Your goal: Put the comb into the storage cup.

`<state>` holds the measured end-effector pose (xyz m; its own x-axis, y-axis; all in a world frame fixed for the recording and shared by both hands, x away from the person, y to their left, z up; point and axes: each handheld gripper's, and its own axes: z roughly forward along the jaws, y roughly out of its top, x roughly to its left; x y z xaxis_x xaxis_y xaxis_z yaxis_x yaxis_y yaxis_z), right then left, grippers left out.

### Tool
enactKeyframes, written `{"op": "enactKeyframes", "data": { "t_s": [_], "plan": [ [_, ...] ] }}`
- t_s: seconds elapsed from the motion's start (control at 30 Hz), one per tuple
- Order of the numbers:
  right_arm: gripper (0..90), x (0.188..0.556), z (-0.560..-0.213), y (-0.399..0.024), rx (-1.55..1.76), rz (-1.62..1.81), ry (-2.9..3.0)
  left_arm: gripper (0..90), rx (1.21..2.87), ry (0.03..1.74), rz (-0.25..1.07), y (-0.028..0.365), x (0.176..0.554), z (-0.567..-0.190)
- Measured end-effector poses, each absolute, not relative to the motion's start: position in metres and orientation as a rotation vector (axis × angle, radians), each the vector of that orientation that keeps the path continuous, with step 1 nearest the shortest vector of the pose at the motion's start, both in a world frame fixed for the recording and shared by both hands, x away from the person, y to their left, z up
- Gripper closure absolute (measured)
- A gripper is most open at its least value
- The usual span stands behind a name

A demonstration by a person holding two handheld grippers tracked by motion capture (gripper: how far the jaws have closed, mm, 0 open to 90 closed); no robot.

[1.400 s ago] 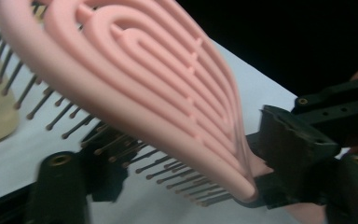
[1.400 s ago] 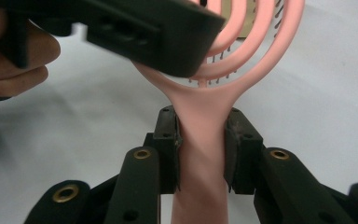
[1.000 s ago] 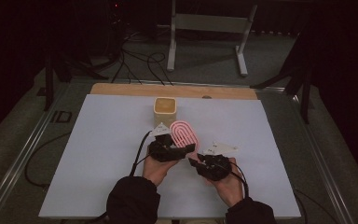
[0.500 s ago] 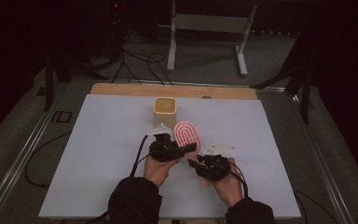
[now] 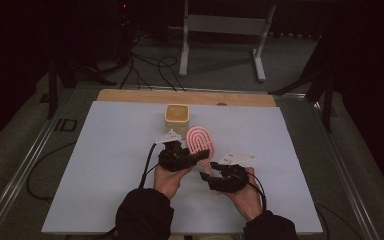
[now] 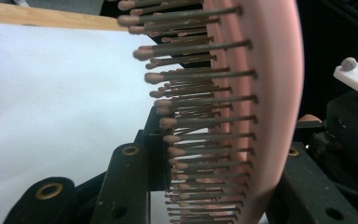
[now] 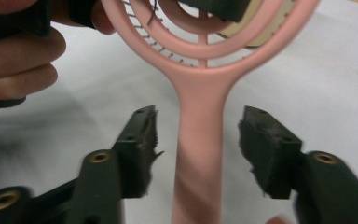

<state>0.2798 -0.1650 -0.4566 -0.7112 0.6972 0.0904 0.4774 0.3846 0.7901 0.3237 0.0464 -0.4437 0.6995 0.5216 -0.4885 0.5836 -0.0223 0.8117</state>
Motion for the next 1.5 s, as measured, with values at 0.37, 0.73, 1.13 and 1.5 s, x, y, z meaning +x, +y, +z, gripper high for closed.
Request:
{"op": "enactKeyframes", "data": {
  "t_s": [0.37, 0.73, 1.13, 1.5],
  "plan": [
    [9.6, 0.28, -0.452, -0.168, 1.03, 1.176, 2.362, 64.8, 1.664, 0.914, -0.045, 0.054, 0.325, -0.44],
    [9.6, 0.28, -0.45, -0.209, 1.115, 1.211, 2.267, 64.8, 1.655, 0.918, -0.036, 0.057, 0.326, -0.436],
    [9.6, 0.275, -0.459, -0.239, 1.135, 1.244, 2.176, 64.8, 1.644, 0.919, -0.023, 0.063, 0.327, -0.433],
    [9.6, 0.261, -0.475, -0.263, 1.149, 1.311, 2.08, 64.8, 1.642, 0.915, -0.019, 0.066, 0.327, -0.429]
  ]
}}
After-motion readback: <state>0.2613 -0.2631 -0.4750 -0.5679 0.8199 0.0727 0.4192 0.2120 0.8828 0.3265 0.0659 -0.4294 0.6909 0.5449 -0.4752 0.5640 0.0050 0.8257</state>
